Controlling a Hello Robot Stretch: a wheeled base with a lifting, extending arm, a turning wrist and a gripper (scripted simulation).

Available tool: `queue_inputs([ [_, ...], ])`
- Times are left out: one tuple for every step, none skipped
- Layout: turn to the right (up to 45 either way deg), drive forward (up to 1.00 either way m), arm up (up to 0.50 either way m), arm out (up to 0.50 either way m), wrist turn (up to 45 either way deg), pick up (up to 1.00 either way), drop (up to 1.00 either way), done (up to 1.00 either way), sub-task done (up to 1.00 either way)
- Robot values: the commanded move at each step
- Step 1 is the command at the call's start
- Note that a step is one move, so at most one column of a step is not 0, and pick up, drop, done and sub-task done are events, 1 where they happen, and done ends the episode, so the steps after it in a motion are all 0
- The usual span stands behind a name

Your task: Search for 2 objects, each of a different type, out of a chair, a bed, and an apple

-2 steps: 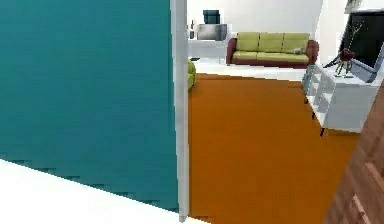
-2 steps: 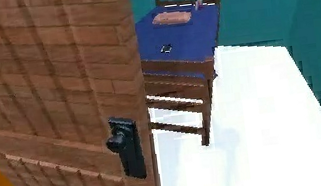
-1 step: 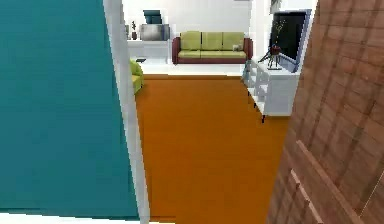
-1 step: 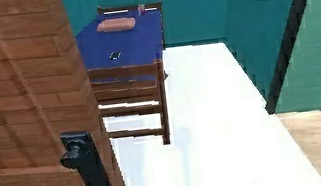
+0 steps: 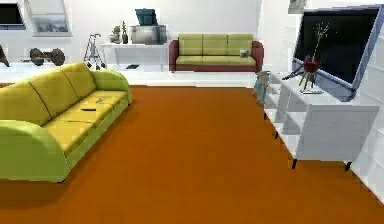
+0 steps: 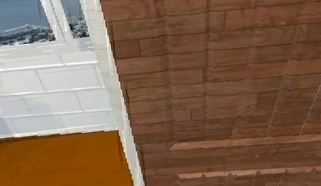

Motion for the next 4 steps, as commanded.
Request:
queue_inputs([
  [6.0, 0.0, 0.0, 0.0, 0.0, 0.0, 0.0, 0.0, 0.0],
  [3.0, 0.0, 0.0, 0.0, 0.0, 0.0, 0.0, 0.0, 0.0],
  [0.0, 0.2, 0.0, 0.0, 0.0, 0.0, 0.0, 0.0, 0.0],
  [-42.0, 0.0, 0.0, 0.0, 0.0, 0.0, 0.0, 0.0, 0.0],
])
